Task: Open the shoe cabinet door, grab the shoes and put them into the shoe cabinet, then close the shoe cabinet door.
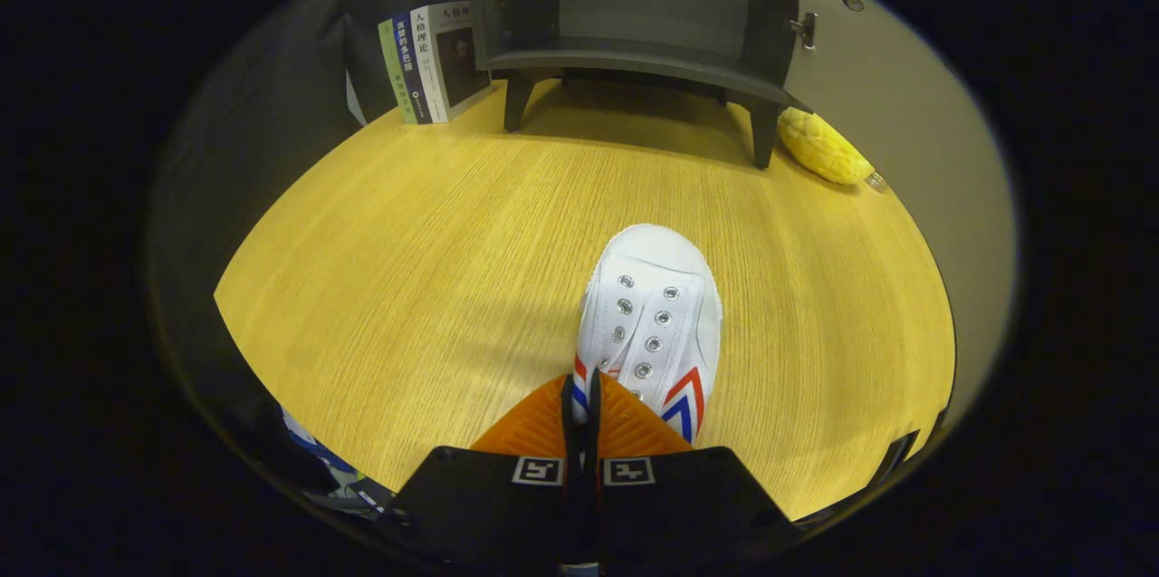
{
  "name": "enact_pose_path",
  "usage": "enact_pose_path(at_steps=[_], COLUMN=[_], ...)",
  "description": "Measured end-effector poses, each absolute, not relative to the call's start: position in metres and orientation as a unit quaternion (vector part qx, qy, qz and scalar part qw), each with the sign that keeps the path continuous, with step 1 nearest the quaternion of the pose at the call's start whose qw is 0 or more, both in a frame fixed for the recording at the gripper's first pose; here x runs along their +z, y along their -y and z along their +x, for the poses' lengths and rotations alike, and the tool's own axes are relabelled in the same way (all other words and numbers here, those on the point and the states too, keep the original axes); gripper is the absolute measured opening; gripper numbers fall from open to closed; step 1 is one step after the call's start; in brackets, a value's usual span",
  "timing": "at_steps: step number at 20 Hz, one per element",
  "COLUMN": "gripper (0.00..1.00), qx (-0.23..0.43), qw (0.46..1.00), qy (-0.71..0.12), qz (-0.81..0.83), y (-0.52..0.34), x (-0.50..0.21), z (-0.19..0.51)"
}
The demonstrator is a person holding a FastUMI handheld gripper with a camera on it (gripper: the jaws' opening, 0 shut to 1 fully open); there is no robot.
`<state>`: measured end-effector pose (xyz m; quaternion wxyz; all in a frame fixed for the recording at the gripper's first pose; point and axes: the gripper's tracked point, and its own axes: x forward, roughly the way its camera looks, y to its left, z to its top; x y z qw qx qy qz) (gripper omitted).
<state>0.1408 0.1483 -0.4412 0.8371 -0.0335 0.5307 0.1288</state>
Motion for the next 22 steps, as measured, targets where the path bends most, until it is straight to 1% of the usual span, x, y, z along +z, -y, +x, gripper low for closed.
enact_pose_path(at_steps=[3,7,16,22], gripper=[0.02,0.02,0.02,0.02], qx=[0.124,0.125,0.129,0.148], qw=[0.852,0.858,0.889,0.908], qy=[-0.508,-0.498,-0.435,-0.385], qz=[-0.026,0.006,0.055,0.071], y=[-0.142,-0.140,-0.146,-0.161], x=[-0.426,-0.400,-0.332,-0.277], z=[0.148,0.158,0.213,0.249])
